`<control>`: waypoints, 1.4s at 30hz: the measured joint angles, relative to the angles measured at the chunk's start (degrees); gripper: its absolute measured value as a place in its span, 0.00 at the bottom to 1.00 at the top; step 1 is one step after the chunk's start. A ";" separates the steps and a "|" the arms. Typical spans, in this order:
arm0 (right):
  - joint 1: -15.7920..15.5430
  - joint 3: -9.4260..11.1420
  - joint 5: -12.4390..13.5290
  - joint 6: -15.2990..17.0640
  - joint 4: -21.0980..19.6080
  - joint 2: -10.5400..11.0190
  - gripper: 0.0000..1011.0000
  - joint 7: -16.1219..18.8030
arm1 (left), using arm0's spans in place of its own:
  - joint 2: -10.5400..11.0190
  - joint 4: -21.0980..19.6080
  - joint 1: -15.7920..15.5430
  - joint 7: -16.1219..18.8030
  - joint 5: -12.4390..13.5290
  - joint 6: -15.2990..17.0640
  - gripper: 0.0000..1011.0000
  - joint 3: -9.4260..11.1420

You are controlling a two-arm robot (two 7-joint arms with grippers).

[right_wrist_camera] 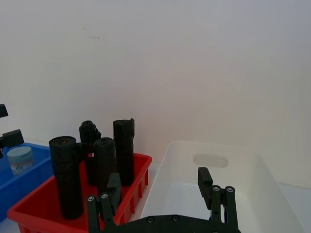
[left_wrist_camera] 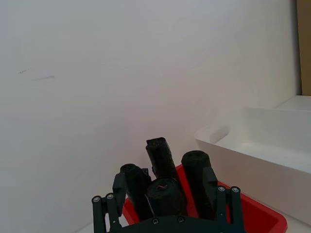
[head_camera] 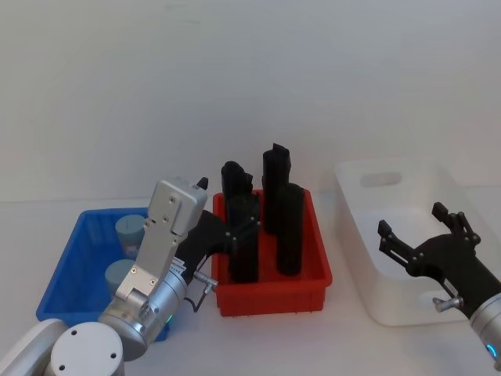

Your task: Pick the cotton swabs from the blue box and place them into the white box.

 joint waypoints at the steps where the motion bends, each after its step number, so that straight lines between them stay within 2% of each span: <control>1: 0.00 0.00 0.00 0.00 0.00 0.00 0.99 0.00 | 0.00 0.00 0.00 0.00 0.00 0.00 0.99 0.00; 42: 0.00 0.00 0.00 0.00 0.00 0.00 0.99 0.00 | 0.00 0.00 0.00 0.00 0.00 0.00 0.99 0.00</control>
